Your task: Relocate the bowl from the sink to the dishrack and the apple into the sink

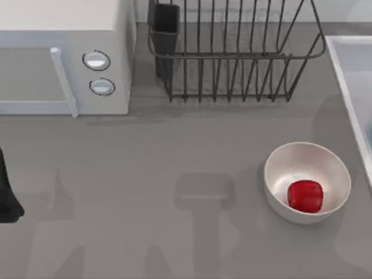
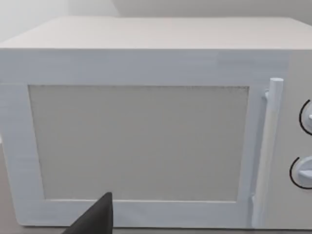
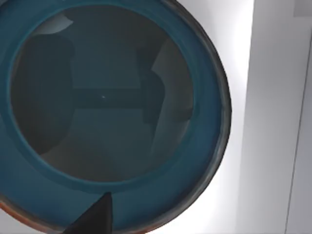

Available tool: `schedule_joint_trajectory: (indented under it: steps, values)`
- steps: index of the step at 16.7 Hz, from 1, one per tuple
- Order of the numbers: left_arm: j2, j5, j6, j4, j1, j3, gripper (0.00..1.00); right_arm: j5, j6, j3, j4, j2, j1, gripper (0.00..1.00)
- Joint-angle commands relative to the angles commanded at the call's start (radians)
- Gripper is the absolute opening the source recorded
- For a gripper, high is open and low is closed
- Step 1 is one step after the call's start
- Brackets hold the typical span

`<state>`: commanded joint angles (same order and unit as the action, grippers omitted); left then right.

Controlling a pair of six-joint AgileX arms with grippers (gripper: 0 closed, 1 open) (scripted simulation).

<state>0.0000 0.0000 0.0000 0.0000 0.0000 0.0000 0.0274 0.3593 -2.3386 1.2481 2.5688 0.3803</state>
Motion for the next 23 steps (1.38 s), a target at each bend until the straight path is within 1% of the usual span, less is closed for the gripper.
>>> schedule_joint_trajectory:
  steps: [3, 9, 14, 23]
  values:
    - [0.000, 0.000, 0.000, 0.000, 0.000, 0.000, 1.00, 0.000, -0.003, 0.021, -0.041, 0.021, 0.002, 1.00]
    - [0.000, 0.000, 0.000, 0.000, 0.000, 0.000, 1.00, -0.002, -0.007, 0.121, -0.256, 0.130, -0.002, 1.00]
    - [0.000, 0.000, 0.000, 0.000, 0.000, 0.000, 1.00, -0.002, -0.007, 0.128, -0.268, 0.138, -0.002, 1.00]
    - [0.000, 0.000, 0.000, 0.000, 0.000, 0.000, 1.00, -0.002, -0.007, 0.128, -0.268, 0.138, -0.002, 0.32]
